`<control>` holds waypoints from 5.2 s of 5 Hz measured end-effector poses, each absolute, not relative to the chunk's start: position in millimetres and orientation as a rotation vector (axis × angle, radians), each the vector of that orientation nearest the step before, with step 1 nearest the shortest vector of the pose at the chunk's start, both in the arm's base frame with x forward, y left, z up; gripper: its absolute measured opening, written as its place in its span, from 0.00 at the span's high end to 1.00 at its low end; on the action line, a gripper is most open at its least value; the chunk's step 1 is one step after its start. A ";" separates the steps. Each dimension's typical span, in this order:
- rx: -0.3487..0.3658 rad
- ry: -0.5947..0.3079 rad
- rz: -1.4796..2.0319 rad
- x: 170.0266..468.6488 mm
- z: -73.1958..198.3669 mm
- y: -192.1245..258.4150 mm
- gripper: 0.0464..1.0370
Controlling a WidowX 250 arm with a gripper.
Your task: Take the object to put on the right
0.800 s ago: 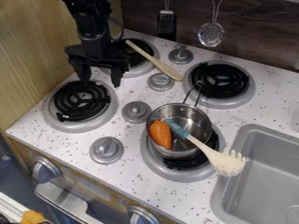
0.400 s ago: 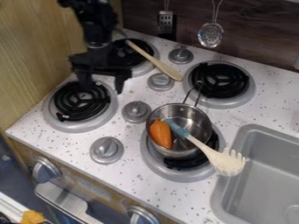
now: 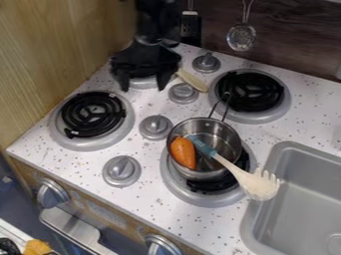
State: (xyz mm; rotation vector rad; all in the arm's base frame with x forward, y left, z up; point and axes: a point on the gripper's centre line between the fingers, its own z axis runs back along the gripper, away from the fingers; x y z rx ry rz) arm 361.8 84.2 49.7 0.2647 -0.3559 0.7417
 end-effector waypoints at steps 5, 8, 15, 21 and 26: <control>0.258 -0.582 0.886 454.1 28.6 82.3 0.04; 0.260 -0.490 0.962 476.4 12.1 87.5 0.04; 0.307 -0.241 1.102 452.0 -7.8 75.6 0.37; 0.299 -0.363 1.139 429.4 16.7 74.5 0.90; 0.408 -0.386 1.273 365.0 34.8 121.2 0.94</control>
